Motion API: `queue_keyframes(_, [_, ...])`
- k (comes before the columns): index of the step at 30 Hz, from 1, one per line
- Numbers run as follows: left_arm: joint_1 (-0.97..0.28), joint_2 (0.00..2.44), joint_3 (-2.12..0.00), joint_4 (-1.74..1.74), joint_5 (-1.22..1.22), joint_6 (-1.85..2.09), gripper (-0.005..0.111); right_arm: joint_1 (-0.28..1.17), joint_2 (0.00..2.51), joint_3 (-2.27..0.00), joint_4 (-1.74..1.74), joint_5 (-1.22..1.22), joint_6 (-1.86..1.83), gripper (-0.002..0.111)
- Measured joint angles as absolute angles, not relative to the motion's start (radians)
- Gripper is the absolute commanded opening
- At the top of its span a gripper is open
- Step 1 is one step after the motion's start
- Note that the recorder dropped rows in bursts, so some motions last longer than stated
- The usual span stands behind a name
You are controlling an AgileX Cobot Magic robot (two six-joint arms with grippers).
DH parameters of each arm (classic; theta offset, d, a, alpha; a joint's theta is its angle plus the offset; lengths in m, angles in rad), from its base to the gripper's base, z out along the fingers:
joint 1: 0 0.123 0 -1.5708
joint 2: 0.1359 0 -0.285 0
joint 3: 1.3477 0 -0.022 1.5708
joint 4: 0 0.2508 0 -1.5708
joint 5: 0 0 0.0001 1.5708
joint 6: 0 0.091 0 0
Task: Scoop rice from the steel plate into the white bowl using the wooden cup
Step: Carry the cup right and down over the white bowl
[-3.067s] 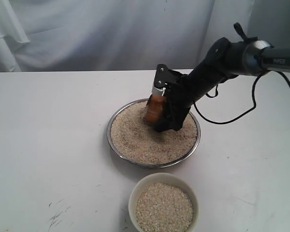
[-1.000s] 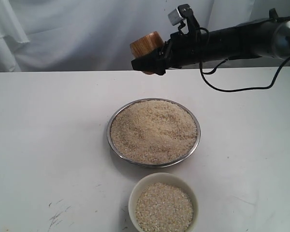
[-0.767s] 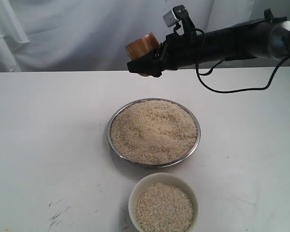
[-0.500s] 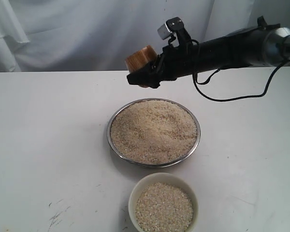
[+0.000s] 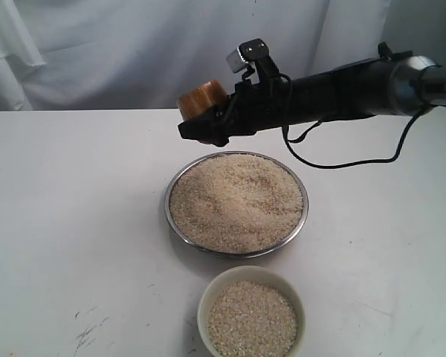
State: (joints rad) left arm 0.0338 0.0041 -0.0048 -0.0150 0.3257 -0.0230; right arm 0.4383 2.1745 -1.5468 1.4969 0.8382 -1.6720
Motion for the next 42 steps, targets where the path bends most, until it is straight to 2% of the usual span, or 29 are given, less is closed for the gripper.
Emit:
queue_keyframes(14, [0.034,0.004,-0.005,-0.015,0.326,-0.023,0.0,0.438,1.956,-1.256,1.531,0.792,-1.899,0.0])
queue_keyframes(42, [0.034,0.004,-0.005,-0.015,0.326,-0.023,0.0,0.438,1.496,-0.701,1.538,0.695,-1.991,0.0])
